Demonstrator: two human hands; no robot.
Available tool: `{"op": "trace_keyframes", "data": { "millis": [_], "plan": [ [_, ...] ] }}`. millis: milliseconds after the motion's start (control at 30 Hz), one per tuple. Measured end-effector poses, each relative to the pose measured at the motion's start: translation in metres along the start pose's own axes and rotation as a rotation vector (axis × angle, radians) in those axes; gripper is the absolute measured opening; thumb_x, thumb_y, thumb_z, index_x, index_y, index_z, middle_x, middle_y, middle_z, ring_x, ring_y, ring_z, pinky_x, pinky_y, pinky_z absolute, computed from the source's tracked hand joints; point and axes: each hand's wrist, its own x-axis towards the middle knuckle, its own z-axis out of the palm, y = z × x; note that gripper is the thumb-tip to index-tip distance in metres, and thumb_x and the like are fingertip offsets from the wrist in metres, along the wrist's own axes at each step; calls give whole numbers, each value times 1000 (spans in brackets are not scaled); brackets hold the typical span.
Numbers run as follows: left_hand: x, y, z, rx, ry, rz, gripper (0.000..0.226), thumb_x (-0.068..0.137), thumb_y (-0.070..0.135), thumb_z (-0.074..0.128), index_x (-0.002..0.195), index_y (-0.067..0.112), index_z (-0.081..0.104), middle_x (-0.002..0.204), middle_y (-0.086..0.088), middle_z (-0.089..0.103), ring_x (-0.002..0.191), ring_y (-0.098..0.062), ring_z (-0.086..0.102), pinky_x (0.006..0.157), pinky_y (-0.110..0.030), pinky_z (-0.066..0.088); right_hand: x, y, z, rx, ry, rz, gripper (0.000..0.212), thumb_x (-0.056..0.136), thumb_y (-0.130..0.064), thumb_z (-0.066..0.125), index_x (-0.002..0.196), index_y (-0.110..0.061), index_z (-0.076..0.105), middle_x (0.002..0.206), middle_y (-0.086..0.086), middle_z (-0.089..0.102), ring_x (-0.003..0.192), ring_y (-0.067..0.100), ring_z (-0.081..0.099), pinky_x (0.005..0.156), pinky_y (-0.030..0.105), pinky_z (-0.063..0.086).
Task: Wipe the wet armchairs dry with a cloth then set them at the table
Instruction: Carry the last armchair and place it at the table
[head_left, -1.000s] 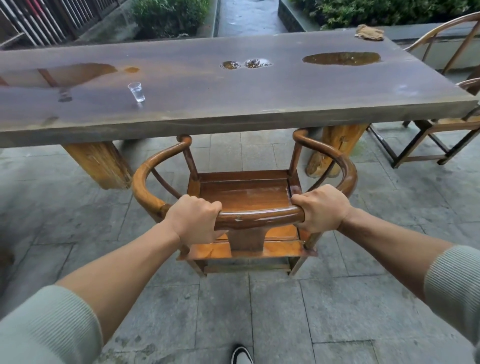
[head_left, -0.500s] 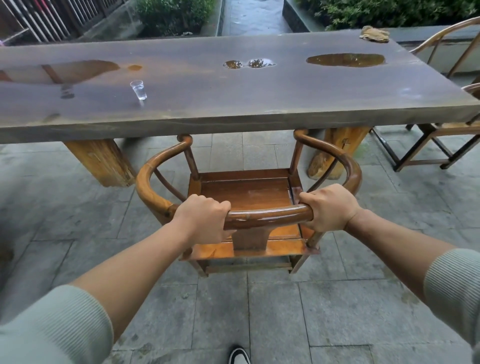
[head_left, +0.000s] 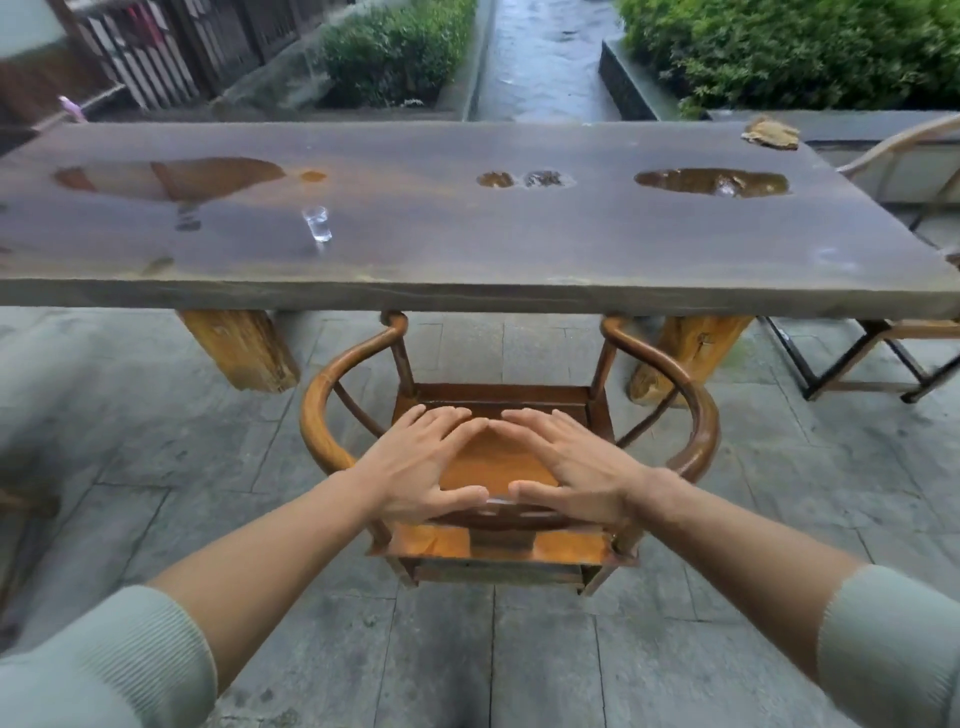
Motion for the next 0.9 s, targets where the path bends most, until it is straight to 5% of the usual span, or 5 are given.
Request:
{"op": "trace_keyframes", "data": {
  "millis": [133, 300, 600, 900],
  "plan": [
    [-9, -27, -30, 120, 89, -180, 93, 85, 86, 22, 154, 24, 25, 156, -5, 36, 144, -23, 30, 120, -49, 20, 63, -7, -15, -50, 20, -80, 76, 98, -72, 33, 160, -44, -1, 171, -9, -3, 156, 14, -13, 127, 48, -1],
    [-104, -69, -59, 199, 145, -570, 93, 83, 83, 25, 152, 22, 29, 155, -6, 36, 144, -22, 30, 118, -50, 21, 182, -75, -41, -120, -20, -356, 80, 98, -68, 39, 162, -37, 3, 171, -1, -1, 157, 22, -7, 126, 50, 3],
    [-395, -205, -81, 209, 87, -1169, 93, 81, 83, 26, 154, 24, 25, 157, -5, 32, 144, -22, 28, 119, -41, 21, 408, -350, 34, -134, -81, -777, 81, 97, -69, 39, 162, -35, 5, 170, 0, 6, 157, 26, 3, 126, 48, 8],
    [-577, -403, -144, 239, 77, -1355, 94, 82, 85, 21, 153, 23, 25, 156, -6, 34, 143, -25, 29, 118, -46, 23, 614, -579, 78, -73, -155, -849, 80, 98, -66, 43, 162, -32, 9, 170, 1, 9, 156, 25, 6, 125, 51, 11]
  ]
}}
